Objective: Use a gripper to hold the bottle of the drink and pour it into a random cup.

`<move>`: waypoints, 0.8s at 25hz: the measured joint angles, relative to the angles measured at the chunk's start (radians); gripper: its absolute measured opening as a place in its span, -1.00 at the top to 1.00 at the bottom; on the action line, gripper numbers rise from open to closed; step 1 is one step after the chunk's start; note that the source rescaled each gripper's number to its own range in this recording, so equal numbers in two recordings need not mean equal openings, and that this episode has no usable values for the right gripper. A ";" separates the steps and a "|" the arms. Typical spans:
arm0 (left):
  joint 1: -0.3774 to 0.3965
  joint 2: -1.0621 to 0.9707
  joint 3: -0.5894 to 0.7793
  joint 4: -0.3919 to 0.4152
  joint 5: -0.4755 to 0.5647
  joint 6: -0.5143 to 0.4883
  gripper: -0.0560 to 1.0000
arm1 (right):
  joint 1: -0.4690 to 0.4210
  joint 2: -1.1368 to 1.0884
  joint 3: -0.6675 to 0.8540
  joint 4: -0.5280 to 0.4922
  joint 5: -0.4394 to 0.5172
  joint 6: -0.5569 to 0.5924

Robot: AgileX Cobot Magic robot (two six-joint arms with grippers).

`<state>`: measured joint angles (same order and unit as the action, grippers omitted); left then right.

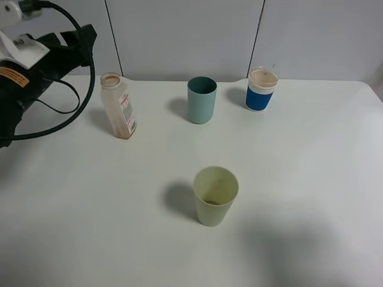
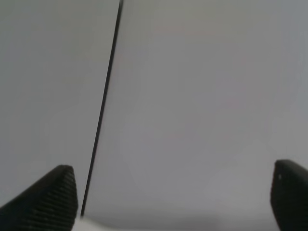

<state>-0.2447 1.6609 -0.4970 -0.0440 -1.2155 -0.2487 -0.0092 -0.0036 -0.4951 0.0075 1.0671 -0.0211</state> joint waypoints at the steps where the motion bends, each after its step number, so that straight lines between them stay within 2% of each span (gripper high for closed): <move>1: 0.000 -0.028 0.001 0.000 0.000 0.000 -0.75 | 0.000 0.000 0.000 0.000 0.000 0.000; 7: 0.000 -0.191 0.002 0.000 0.002 0.000 -0.75 | 0.000 0.000 0.000 0.000 0.000 0.000; 10: 0.000 -0.342 0.002 0.004 0.102 0.001 -0.75 | 0.000 0.000 0.000 0.000 0.000 0.000; 14: 0.000 -0.503 0.002 0.008 0.293 0.016 -0.75 | 0.000 0.000 0.000 0.000 0.000 0.000; 20: 0.000 -0.749 0.002 0.057 0.645 0.056 -0.75 | 0.000 0.000 0.000 0.000 0.000 0.000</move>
<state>-0.2447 0.9121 -0.4950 0.0130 -0.5709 -0.1929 -0.0092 -0.0036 -0.4951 0.0075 1.0671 -0.0211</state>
